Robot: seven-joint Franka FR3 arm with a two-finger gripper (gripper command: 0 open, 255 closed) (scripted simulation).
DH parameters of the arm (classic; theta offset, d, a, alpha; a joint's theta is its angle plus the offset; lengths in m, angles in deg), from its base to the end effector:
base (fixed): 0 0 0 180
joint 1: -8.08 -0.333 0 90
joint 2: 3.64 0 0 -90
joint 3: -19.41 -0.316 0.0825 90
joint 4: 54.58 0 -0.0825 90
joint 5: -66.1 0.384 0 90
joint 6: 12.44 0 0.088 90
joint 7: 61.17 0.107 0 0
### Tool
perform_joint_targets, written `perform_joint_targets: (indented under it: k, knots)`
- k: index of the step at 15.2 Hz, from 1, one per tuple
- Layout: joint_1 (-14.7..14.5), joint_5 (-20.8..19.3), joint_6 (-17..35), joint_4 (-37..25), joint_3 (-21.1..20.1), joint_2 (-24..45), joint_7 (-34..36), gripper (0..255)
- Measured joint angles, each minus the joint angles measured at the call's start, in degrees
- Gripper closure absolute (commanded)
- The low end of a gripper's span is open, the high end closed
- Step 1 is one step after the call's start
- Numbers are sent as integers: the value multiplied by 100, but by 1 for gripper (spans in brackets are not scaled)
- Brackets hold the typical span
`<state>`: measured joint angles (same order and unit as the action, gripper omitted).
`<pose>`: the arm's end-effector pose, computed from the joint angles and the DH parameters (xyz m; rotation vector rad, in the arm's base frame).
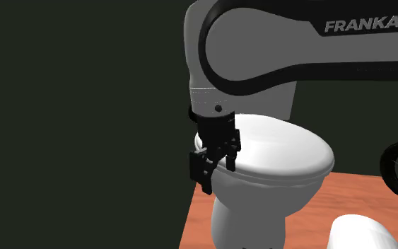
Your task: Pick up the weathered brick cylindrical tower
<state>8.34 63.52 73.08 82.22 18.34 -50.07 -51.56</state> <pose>0.2911 0.0006 0.5767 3.0634 -0.2480 -0.1219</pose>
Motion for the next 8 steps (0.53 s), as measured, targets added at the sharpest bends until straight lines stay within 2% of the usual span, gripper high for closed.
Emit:
perform_joint_targets:
  k: [2, 8]
  knots:
    - [40, -8, 55, -80, 24, 121, 36, 0]
    - [410, 17, 424, -917, 202, 1199, 551, 0]
